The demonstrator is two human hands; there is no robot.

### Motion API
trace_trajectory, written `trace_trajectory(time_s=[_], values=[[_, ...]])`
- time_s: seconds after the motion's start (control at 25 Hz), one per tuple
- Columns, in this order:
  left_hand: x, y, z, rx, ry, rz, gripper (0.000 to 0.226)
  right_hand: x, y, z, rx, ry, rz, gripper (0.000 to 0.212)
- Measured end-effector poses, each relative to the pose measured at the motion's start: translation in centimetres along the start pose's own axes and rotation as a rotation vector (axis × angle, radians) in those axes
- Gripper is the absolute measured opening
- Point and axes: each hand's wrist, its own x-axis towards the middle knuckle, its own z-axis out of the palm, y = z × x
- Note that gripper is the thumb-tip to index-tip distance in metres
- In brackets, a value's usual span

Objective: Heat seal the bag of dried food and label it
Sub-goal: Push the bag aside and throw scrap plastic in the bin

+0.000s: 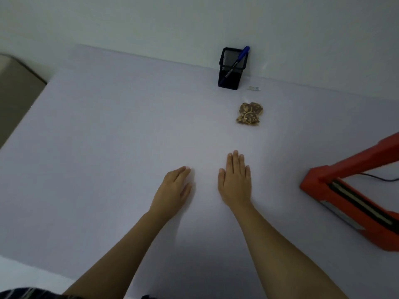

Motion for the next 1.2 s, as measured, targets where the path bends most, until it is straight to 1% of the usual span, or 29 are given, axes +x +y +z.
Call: trace_trajectory(time_s=[0.08, 0.16, 0.36, 0.48, 0.56, 0.64, 0.68, 0.76, 0.84, 0.88, 0.96, 1.04, 1.12, 1.2], values=[[-2.5, -0.6, 0.8, 0.060, -0.014, 0.039, 0.051, -3.0, -0.6, 0.5, 0.017, 0.020, 0.013, 0.062], [-3.4, -0.8, 1.5, 0.078, 0.029, 0.059, 0.048, -5.9, -1.2, 1.0, 0.019, 0.053, 0.025, 0.059], [-3.5, -0.5, 2.3, 0.031, 0.166, 0.050, 0.020, -8.3, -1.7, 2.1, -0.002, 0.095, 0.055, 0.057], [-3.9, -0.3, 2.6, 0.076, 0.188, 0.091, 0.012, -8.2, -1.6, 2.4, -0.004, 0.106, 0.048, 0.057], [-4.1, -0.4, 2.9, 0.120, 0.185, 0.085, 0.016, -8.3, -1.7, 2.6, 0.000, 0.113, 0.046, 0.058], [-4.1, 0.0, 3.0, 0.179, 0.151, 0.080, 0.031, -8.4, -1.8, 2.8, 0.002, 0.125, 0.048, 0.058], [-4.2, 0.1, 3.0, 0.220, 0.143, 0.089, 0.034, -8.4, -1.8, 2.8, 0.003, 0.125, 0.043, 0.059], [-4.1, 0.4, 2.9, 0.251, 0.139, 0.083, 0.031, -8.4, -1.5, 3.0, 0.002, 0.109, 0.028, 0.060], [-4.3, 1.0, 2.7, 0.107, 0.172, -0.042, 0.014, -8.4, -1.3, 3.2, 0.006, 0.098, 0.009, 0.061], [-4.8, 1.5, 2.4, -0.035, 0.203, -0.166, 0.010, -8.4, -1.3, 3.3, 0.008, 0.098, 0.004, 0.062], [-6.4, 2.6, 1.8, -0.301, 0.303, -0.423, 0.020, -8.5, -1.3, 3.4, 0.011, 0.100, -0.004, 0.061], [-8.6, 3.4, 0.9, -0.501, 0.352, -0.609, 0.022, -8.5, -1.0, 3.3, 0.016, 0.089, -0.014, 0.060], [-10.7, 3.4, -0.1, -0.660, 0.358, -0.733, 0.024, -8.6, -0.9, 3.0, 0.029, 0.052, -0.029, 0.060], [-13.2, 2.3, -1.1, -0.703, 0.367, -0.796, 0.025, -9.8, -2.4, 2.9, 0.047, 0.016, -0.078, 0.055]])
